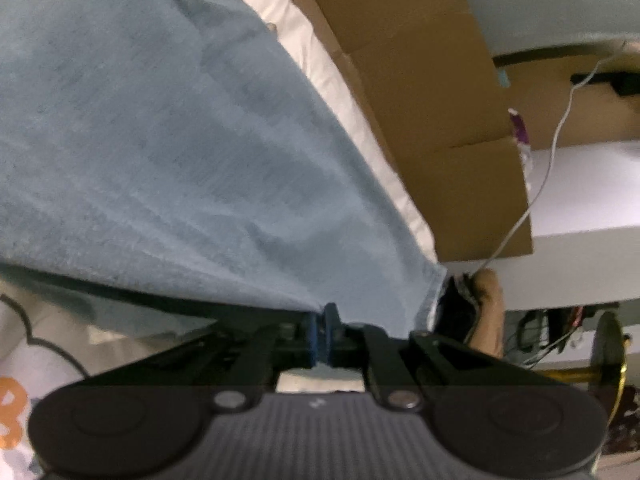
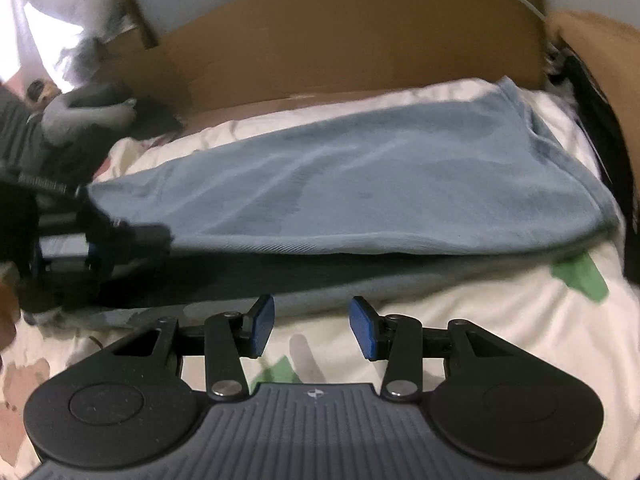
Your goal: Fold clothes
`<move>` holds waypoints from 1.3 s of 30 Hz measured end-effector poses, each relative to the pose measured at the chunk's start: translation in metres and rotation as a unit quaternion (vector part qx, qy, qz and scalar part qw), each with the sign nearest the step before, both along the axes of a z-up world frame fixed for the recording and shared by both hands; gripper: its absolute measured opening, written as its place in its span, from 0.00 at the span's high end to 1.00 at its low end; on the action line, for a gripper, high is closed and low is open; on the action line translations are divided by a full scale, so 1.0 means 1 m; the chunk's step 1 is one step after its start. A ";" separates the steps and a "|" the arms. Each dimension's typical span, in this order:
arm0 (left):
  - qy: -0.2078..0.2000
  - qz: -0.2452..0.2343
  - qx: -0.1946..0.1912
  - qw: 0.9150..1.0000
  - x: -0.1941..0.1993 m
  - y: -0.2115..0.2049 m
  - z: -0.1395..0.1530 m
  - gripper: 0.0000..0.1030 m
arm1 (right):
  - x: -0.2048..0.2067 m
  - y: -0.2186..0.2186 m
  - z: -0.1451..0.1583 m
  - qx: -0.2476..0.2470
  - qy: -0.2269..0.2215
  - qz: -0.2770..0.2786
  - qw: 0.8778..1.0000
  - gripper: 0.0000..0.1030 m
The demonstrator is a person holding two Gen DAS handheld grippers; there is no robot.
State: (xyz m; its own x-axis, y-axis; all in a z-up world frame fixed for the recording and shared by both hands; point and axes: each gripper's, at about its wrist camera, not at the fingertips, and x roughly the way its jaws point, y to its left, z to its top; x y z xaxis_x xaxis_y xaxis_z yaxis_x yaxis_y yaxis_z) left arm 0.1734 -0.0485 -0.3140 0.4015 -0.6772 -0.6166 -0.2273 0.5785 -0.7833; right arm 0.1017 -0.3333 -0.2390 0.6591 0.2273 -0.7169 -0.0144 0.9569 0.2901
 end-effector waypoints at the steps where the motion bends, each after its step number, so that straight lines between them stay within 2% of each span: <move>1: 0.000 0.000 -0.001 1.000 0.000 0.001 0.000 0.96 | 0.003 0.004 0.000 -0.004 -0.001 0.005 1.000 0.53; 8: 0.006 -0.004 -0.005 1.000 -0.003 0.005 -0.003 0.96 | 0.024 0.022 -0.002 -0.013 0.000 0.009 1.000 0.52; 11: 0.011 -0.008 -0.005 1.000 -0.005 0.002 -0.006 0.96 | 0.031 0.024 -0.015 -0.030 0.027 0.014 0.999 0.52; 14: 0.011 -0.015 0.000 1.000 -0.009 0.001 -0.009 0.96 | 0.023 0.024 -0.020 -0.049 0.020 0.028 0.998 0.52; 16: 0.010 -0.022 0.012 1.000 -0.010 0.000 -0.012 0.89 | 0.017 0.026 -0.021 -0.062 0.019 0.036 0.997 0.51; 18: 0.018 -0.023 0.037 0.999 -0.013 0.001 -0.016 0.65 | 0.013 0.028 -0.021 -0.064 0.021 0.035 0.997 0.50; 19: 0.023 -0.021 0.047 0.998 -0.014 0.003 -0.019 0.62 | 0.012 0.029 -0.021 -0.064 0.023 0.033 0.997 0.50; 24: 0.027 0.016 0.048 0.998 -0.024 0.028 -0.024 0.48 | 0.011 0.038 -0.019 -0.066 0.024 0.036 0.997 0.49; 27: 0.023 0.044 0.047 0.998 -0.028 0.049 -0.022 0.45 | 0.010 0.049 -0.019 -0.076 0.020 0.048 0.996 0.47; 32: 0.023 0.088 0.043 0.995 -0.037 0.086 -0.021 0.45 | 0.011 0.074 -0.019 -0.084 0.027 0.073 0.993 0.47; 36: 0.018 0.125 0.029 0.992 -0.049 0.116 -0.025 0.45 | 0.011 0.102 -0.020 -0.127 0.030 0.116 0.985 0.40; 39: 0.020 0.158 0.012 0.987 -0.062 0.136 -0.031 0.45 | 0.012 0.111 -0.019 -0.130 0.029 0.102 0.986 0.40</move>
